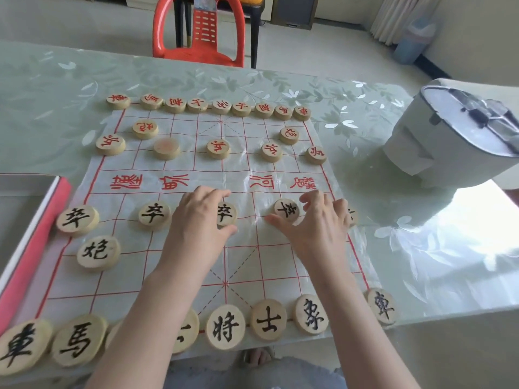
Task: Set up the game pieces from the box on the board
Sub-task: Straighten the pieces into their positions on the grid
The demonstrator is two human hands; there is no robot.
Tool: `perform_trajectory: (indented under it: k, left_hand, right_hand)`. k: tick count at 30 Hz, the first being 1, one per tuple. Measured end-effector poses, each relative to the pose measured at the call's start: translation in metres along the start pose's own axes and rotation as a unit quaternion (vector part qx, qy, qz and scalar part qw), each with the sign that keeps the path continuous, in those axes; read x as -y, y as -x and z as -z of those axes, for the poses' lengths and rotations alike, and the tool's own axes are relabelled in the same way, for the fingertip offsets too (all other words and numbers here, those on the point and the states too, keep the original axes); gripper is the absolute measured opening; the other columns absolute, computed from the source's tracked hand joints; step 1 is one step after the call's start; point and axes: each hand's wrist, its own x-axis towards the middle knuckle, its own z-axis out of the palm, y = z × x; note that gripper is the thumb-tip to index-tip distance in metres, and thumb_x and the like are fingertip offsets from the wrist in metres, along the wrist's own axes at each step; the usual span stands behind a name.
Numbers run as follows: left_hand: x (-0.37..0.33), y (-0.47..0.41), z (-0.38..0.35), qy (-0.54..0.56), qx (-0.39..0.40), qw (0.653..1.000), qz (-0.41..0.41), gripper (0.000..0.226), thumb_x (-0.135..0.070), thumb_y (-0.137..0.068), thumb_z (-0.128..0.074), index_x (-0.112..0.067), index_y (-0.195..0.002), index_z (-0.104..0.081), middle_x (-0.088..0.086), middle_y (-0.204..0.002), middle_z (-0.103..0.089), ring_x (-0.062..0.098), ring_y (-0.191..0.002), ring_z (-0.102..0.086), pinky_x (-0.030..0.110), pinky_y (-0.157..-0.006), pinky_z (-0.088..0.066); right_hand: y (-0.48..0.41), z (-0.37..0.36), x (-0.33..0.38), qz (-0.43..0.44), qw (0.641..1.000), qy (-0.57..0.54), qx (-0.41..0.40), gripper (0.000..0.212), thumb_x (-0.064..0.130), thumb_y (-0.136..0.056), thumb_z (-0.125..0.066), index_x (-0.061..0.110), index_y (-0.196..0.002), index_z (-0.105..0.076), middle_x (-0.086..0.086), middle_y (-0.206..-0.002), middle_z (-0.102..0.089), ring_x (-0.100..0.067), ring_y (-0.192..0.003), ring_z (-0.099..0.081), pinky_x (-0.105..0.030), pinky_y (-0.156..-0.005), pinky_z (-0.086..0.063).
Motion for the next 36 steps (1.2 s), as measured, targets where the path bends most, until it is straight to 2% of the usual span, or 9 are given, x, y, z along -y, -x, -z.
perform_trajectory:
  k: [7,13,16,18,20,24,31,34,36]
  left_hand:
    - [0.002,-0.002,-0.009,-0.007,0.021,1.0,0.015,0.056,-0.023,-0.079,-0.07,-0.023,-0.131,-0.049,-0.003,-0.128,-0.052,0.019,-0.121,-0.041,0.028,-0.096,-0.033]
    - [0.008,-0.003,-0.012,0.018,0.006,1.0,0.02,0.05,-0.019,-0.077,-0.072,-0.019,-0.124,-0.055,-0.001,-0.122,-0.055,0.02,-0.117,-0.044,0.027,-0.095,-0.034]
    - [0.007,-0.002,-0.013,0.023,-0.008,0.999,0.026,0.05,-0.022,-0.075,-0.074,-0.019,-0.122,-0.056,0.001,-0.119,-0.056,0.02,-0.115,-0.045,0.028,-0.094,-0.035]
    - [0.007,-0.003,-0.014,0.024,-0.015,0.999,0.027,0.051,-0.023,-0.075,-0.074,-0.019,-0.123,-0.056,0.001,-0.118,-0.056,0.02,-0.114,-0.045,0.028,-0.093,-0.036]
    - [0.007,-0.003,-0.013,0.027,-0.014,0.999,0.032,0.053,-0.025,-0.074,-0.075,-0.019,-0.123,-0.056,0.001,-0.116,-0.056,0.019,-0.113,-0.045,0.028,-0.091,-0.036]
    - [0.009,-0.004,-0.01,0.045,-0.007,0.998,0.045,0.056,-0.025,-0.071,-0.077,-0.02,-0.122,-0.056,0.0,-0.115,-0.058,0.019,-0.111,-0.05,0.029,-0.09,-0.039]
    - [0.009,-0.003,-0.01,0.047,-0.013,0.998,0.044,0.053,-0.02,-0.072,-0.076,-0.018,-0.122,-0.058,0.0,-0.117,-0.059,0.019,-0.109,-0.053,0.029,-0.089,-0.042]
    - [0.008,-0.003,-0.009,0.043,-0.013,0.998,0.04,0.056,-0.023,-0.073,-0.076,-0.019,-0.125,-0.055,0.0,-0.12,-0.057,0.018,-0.115,-0.047,0.026,-0.092,-0.036]
    - [0.003,-0.003,-0.006,0.048,-0.034,0.998,0.019,0.06,-0.026,-0.073,-0.075,-0.021,-0.128,-0.052,-0.001,-0.124,-0.053,0.018,-0.121,-0.04,0.022,-0.095,-0.029]
  right_hand:
    - [-0.002,-0.006,0.0,-0.011,1.0,0.021,0.015,0.063,0.065,-0.07,-0.062,0.018,-0.111,-0.05,0.0,-0.114,-0.054,-0.024,-0.115,-0.032,-0.032,-0.095,-0.02]
    - [-0.005,0.001,-0.002,0.027,0.997,-0.02,0.072,0.041,0.04,-0.085,-0.058,0.029,-0.124,-0.053,0.0,-0.122,-0.052,-0.025,-0.116,-0.03,-0.033,-0.096,-0.016]
    - [-0.005,0.009,-0.005,0.048,0.99,-0.036,0.124,0.049,0.019,-0.088,-0.053,0.035,-0.134,-0.044,0.004,-0.131,-0.045,-0.023,-0.119,-0.027,-0.029,-0.09,-0.013]
    - [-0.005,0.011,-0.004,0.054,0.987,-0.044,0.145,0.06,0.012,-0.086,-0.051,0.035,-0.139,-0.035,0.005,-0.135,-0.042,-0.022,-0.12,-0.026,-0.03,-0.094,-0.014]
    - [-0.005,0.011,-0.003,0.048,0.987,-0.053,0.146,0.062,0.021,-0.085,-0.056,0.033,-0.141,-0.031,0.005,-0.135,-0.041,-0.022,-0.121,-0.026,-0.033,-0.098,-0.015]
    - [-0.006,0.007,-0.003,0.028,0.992,-0.055,0.106,0.063,0.045,-0.078,-0.067,0.028,-0.133,-0.042,0.003,-0.131,-0.045,-0.021,-0.123,-0.028,-0.031,-0.095,-0.013]
    - [-0.007,0.002,-0.004,0.038,0.995,-0.044,0.078,0.044,0.034,-0.084,-0.062,0.025,-0.126,-0.052,0.002,-0.127,-0.05,-0.021,-0.117,-0.033,-0.028,-0.087,-0.014]
    - [-0.008,0.005,-0.006,0.029,0.994,-0.068,0.079,0.049,0.038,-0.081,-0.066,0.026,-0.127,-0.052,0.003,-0.128,-0.05,-0.021,-0.119,-0.034,-0.031,-0.092,-0.016]
    - [-0.014,0.015,-0.018,0.006,0.993,-0.104,0.048,0.048,0.04,-0.078,-0.068,0.027,-0.123,-0.055,0.002,-0.125,-0.053,-0.022,-0.118,-0.039,-0.036,-0.097,-0.023]
